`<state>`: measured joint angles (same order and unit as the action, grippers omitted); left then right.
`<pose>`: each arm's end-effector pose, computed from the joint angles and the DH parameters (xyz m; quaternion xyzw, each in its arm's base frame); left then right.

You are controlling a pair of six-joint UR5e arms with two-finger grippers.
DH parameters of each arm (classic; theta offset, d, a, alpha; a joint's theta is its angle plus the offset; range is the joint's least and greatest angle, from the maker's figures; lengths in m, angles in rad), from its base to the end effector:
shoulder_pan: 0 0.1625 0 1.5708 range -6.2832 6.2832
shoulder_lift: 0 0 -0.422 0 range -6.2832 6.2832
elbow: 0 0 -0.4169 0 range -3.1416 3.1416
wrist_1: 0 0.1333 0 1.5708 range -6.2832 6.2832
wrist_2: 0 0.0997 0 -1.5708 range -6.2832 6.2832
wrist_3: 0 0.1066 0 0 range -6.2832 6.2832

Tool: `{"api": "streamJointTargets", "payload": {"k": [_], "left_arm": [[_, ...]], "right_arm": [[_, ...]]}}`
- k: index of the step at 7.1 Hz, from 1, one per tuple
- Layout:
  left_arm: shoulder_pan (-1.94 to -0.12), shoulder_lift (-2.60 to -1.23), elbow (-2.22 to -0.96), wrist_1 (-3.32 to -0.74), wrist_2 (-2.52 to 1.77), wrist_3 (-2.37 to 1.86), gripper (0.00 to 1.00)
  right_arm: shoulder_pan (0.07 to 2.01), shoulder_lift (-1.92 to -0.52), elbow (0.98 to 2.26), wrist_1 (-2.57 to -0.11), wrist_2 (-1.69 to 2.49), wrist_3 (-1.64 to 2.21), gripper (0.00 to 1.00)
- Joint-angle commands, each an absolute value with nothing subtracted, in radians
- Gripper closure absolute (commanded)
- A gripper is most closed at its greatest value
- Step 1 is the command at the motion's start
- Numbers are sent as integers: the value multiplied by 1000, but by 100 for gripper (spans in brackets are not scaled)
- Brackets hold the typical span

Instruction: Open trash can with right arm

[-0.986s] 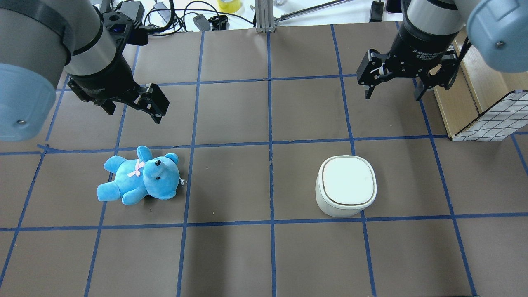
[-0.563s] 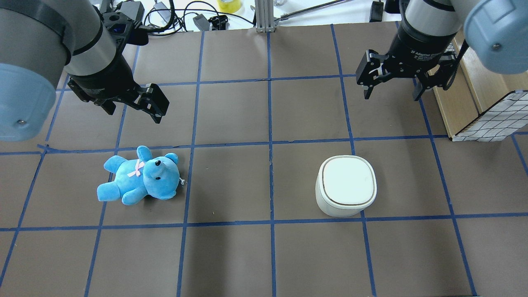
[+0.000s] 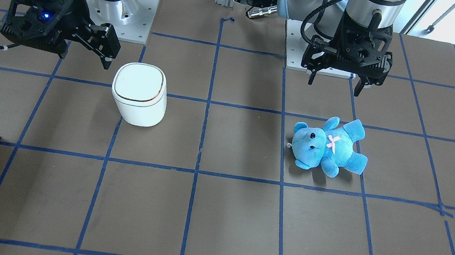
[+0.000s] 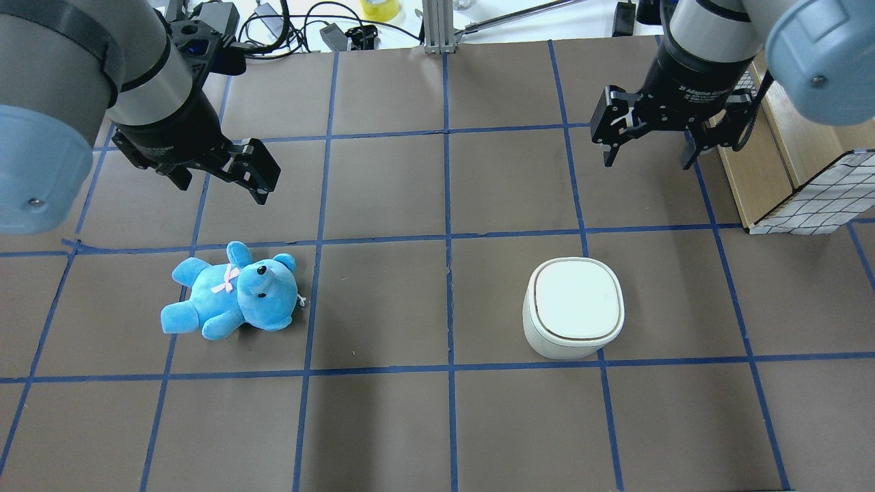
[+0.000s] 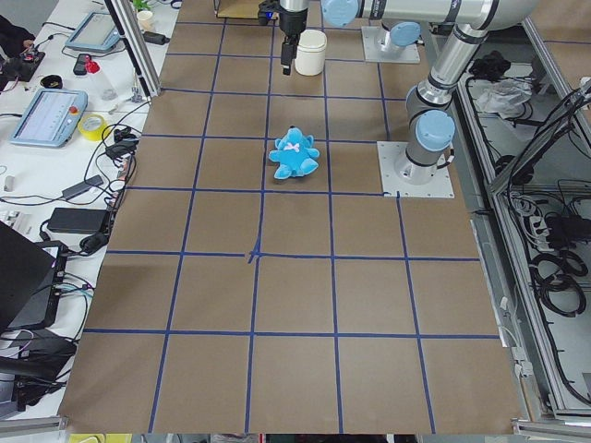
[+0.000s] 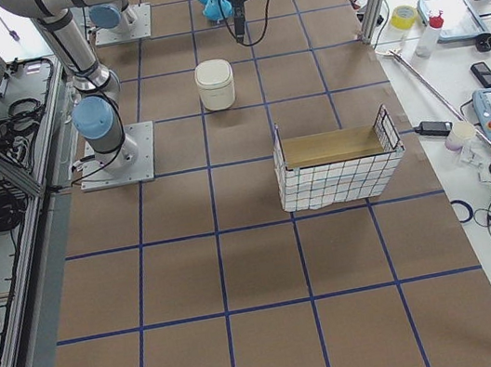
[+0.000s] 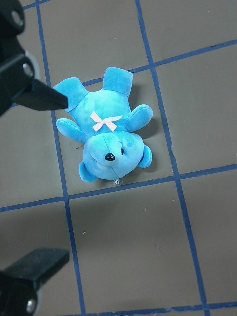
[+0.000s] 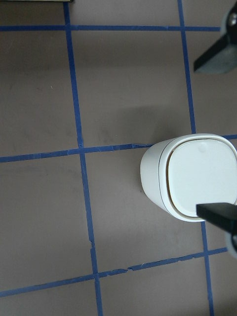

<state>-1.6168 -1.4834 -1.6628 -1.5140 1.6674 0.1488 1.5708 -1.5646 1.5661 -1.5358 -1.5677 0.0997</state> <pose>-0.1452 -0.4790 0.4802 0.0958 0.9939 -0.0235 0.0495 0.1336 -0.5153 0.4737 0.0498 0.9986 0.0183 0.0006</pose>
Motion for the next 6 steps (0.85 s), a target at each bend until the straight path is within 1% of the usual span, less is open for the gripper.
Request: {"api": "streamJointTargets", "payload": {"k": [1, 2, 3, 4, 5, 6], "left_arm": [[-1617, -1483, -1663, -1514, 1667, 149, 0], [-1617, -1483, -1663, -1514, 1667, 149, 0], [-1617, -1483, -1663, -1514, 1667, 149, 0], [-1617, -1483, -1663, -1514, 1667, 149, 0], [-1617, -1483, -1663, -1514, 1667, 149, 0], [-1617, -1483, -1663, -1514, 1667, 149, 0]], "right_arm": [[1571, -1565, 1566, -1537, -1568, 101, 6], [1572, -1565, 1566, -1536, -1568, 101, 6], [1571, -1562, 1566, -1534, -1568, 100, 19], [1571, -1559, 1580, -1529, -1568, 101, 47], [1572, -1560, 1600, -1534, -1566, 101, 70], [1572, -1559, 1620, -1535, -1565, 100, 87]]}}
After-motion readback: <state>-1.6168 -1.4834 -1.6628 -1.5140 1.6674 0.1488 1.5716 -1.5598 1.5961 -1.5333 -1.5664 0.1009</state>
